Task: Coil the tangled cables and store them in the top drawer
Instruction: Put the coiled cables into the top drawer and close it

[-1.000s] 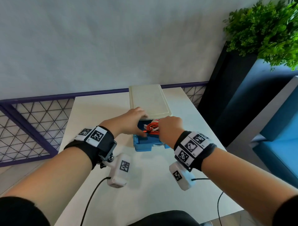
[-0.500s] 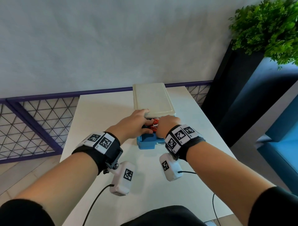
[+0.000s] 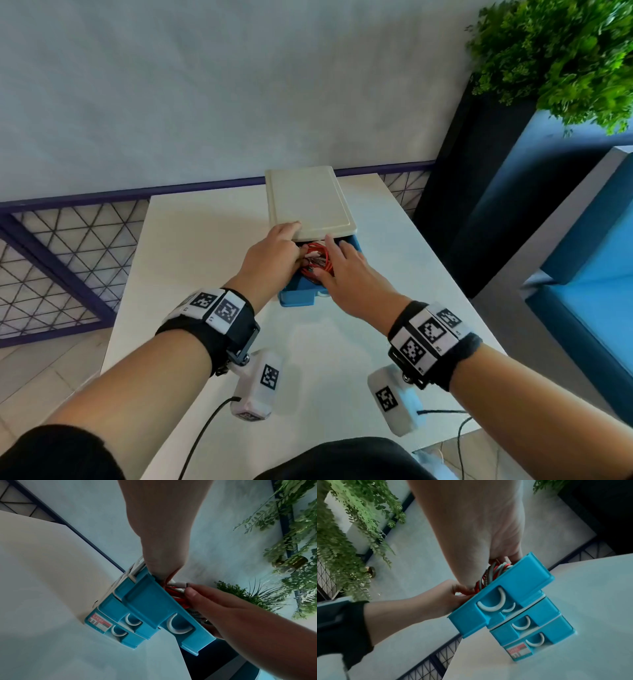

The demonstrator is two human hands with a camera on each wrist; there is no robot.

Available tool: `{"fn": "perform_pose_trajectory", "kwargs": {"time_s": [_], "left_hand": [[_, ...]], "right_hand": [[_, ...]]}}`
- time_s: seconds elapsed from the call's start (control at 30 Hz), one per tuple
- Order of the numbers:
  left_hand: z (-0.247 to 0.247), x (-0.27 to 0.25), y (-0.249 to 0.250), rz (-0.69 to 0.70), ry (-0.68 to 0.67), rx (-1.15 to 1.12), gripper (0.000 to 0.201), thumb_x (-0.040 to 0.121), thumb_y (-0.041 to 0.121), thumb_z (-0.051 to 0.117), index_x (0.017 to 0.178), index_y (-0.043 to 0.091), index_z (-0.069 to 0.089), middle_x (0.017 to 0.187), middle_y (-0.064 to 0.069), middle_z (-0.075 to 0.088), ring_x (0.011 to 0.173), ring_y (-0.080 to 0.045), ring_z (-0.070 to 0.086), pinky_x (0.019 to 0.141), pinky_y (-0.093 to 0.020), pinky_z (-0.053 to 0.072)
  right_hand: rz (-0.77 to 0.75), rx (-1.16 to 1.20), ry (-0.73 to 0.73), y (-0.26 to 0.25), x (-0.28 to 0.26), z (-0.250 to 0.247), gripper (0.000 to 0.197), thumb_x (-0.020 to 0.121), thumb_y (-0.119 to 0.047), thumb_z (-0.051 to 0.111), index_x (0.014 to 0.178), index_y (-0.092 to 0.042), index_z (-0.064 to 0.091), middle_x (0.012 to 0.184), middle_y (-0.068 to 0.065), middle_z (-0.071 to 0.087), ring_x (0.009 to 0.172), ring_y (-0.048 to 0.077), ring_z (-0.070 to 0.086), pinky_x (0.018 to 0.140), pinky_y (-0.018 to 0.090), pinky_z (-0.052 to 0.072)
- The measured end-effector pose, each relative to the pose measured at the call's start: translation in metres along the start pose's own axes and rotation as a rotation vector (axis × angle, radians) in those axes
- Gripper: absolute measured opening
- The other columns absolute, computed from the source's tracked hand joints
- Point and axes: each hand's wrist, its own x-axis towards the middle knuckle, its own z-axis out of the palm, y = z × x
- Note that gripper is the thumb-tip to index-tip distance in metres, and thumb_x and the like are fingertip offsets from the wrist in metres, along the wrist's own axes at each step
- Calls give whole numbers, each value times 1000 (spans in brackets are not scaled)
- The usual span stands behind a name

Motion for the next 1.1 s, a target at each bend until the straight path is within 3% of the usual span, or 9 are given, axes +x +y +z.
{"fn": "perform_pose_trajectory", "kwargs": {"time_s": [0.13,0.23,0.33,0.4,0.53,0.63,0.73,0.87,1.1], "left_hand": [[5,2,-1,5,-12,11,52,97,39,41,145,22,29,152,0,29,133,-21,40,98,-33,37],[4,1,-4,102,-23,138,48,99,39,34,142,17,37,154,-1,24,140,-19,27,99,-36,39],[0,-5,-3,242,-70,363,42,100,32,35,133,11,49,157,-8,18,145,-24,12,102,-42,41],[-1,-8,-3,271,-83,444,42,98,29,40,135,8,46,157,-11,13,145,-27,9,106,-42,40],[1,-9,-5,283,-89,458,46,99,30,38,139,9,40,158,-13,10,146,-29,9,114,-42,31],[1,-10,-3,280,-76,473,46,99,31,37,141,12,38,159,-11,9,146,-28,8,114,-39,27],[2,-9,-1,252,-83,491,48,99,33,33,143,11,35,159,-10,7,146,-26,6,117,-39,24],[3,-7,-3,244,-107,483,49,100,34,31,141,9,37,159,-12,8,146,-29,7,116,-44,27],[-18,-5,-3,237,-281,299,35,99,33,39,122,15,57,161,0,-4,147,-18,-6,111,-44,33]], "right_hand": [[-147,-183,-71,5,-2,-1,56,103,-29,33,153,-16,14,161,18,1,147,37,4,120,47,10],[-166,-456,-50,5,2,4,52,101,-11,34,151,-9,20,157,29,2,143,48,6,119,51,9],[-115,-559,-43,-2,10,9,57,101,-9,33,147,11,5,153,36,3,143,49,7,119,49,7],[-95,-621,-54,-8,15,14,57,100,-10,33,148,10,9,151,40,4,141,53,8,118,52,7],[-90,-648,-126,-11,16,12,53,101,-13,33,151,-2,19,151,40,5,138,58,10,117,57,11],[-70,-373,-162,-6,13,-8,62,101,-30,42,153,-16,12,156,24,11,141,43,21,112,48,32],[-79,-193,-115,4,11,-24,74,94,-38,56,153,-24,12,141,8,40,116,27,54,84,38,51],[-180,-476,-88,6,11,-23,55,94,-22,57,142,-17,30,124,6,54,91,25,64,59,33,45],[-145,-649,-145,-11,13,-16,53,93,-3,50,142,-1,30,142,23,36,116,31,55,72,35,49]]}}
